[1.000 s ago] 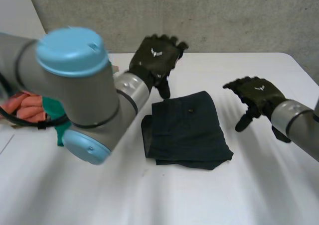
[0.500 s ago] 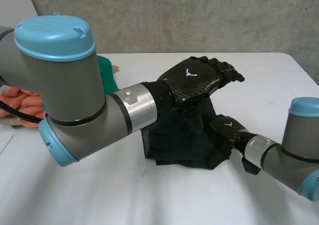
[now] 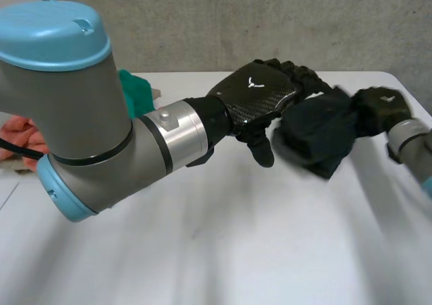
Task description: Fold the laundry.
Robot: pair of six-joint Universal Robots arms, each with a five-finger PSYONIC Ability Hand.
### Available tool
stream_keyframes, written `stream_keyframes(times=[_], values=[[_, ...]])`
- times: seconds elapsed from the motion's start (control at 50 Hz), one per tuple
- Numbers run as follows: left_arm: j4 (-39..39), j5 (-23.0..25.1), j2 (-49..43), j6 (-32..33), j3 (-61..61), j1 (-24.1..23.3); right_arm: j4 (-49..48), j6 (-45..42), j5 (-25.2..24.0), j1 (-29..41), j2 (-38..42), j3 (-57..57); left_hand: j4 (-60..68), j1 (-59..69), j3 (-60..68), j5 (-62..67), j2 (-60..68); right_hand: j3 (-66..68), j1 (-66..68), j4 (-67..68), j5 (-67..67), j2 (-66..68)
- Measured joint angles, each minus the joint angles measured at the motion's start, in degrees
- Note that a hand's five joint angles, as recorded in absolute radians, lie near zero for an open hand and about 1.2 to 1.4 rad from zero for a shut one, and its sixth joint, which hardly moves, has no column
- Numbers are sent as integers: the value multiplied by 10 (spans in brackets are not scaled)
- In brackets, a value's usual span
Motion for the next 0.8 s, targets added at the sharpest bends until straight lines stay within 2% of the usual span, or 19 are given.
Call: stream_keyframes(times=[0.16,0.38,0.54,0.58,0.6,0.66,0.68,0.7,0.8], values=[[4,-1,13,-2,0,-1,66,1,22,-84,136,-221,0,0,0,0,0,0,0,0,0,0],[4,-2,17,-2,0,-4,172,2,59,-123,305,-505,0,0,0,0,0,0,0,0,0,0],[4,-3,17,-2,-1,-5,205,2,88,-138,346,-572,0,0,0,0,0,0,0,0,0,0],[4,-3,17,-2,-1,-4,205,1,96,-142,345,-572,0,0,0,0,0,11,34,-67,2,-32],[4,-3,17,-2,-1,-4,205,1,97,-142,344,-569,0,0,0,0,0,-37,-6,-126,-35,-95],[4,-3,17,-2,-1,-3,204,1,98,-143,338,-562,0,0,0,0,0,-212,-194,-312,-225,-288],[4,-3,17,-2,-1,-3,204,1,98,-144,329,-552,0,0,0,0,0,-351,-321,-476,-357,-439],[4,-3,17,-2,0,-3,204,1,98,-143,323,-545,0,0,0,0,0,-381,-348,-520,-380,-477],[4,-4,17,-3,0,-2,202,-6,99,-144,271,-489,0,0,0,0,0,-409,-364,-568,-405,-514]])
